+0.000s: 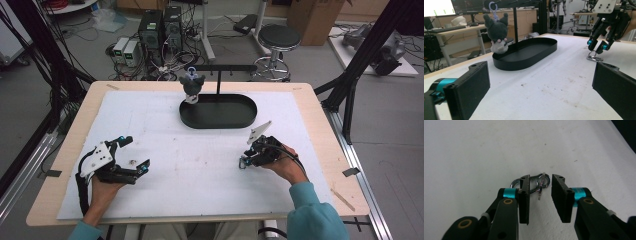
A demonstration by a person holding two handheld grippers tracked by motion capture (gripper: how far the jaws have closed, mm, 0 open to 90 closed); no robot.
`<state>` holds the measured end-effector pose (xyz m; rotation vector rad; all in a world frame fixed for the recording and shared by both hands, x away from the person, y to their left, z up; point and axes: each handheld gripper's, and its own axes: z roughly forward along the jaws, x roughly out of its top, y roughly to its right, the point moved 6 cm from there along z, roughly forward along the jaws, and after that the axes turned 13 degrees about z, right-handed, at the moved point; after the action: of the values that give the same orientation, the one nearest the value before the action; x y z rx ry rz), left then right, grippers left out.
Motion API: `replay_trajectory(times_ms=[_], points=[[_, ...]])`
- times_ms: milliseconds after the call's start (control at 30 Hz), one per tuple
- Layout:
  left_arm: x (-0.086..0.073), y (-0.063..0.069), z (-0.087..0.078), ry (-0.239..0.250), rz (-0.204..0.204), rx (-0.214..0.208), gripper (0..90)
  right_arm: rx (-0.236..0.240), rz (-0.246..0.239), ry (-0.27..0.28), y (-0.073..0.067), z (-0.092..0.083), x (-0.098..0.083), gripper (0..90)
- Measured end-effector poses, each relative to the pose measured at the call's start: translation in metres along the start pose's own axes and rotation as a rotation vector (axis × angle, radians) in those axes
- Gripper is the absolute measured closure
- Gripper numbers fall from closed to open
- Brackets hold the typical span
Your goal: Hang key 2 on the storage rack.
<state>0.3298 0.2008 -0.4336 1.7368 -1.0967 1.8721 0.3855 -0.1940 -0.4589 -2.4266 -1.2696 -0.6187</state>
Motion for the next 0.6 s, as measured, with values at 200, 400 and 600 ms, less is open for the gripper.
replay_trajectory(times_ms=[200,400,600], points=[[0.0,0.0001,0.0001,0.001,-0.001,-0.001,1.7,-0.018,-0.005,-0.017,0.0008,0.0012,-0.0014,76.9],[0.0002,0.0,-0.0002,0.002,-0.001,-0.002,1.7,-0.027,-0.016,-0.022,0.0007,0.0018,-0.001,84.2],[0.0,-0.0001,-0.0003,0.0,-0.002,-0.003,1.7,-0.034,-0.009,-0.027,0.0008,0.0014,-0.0016,87.5]])
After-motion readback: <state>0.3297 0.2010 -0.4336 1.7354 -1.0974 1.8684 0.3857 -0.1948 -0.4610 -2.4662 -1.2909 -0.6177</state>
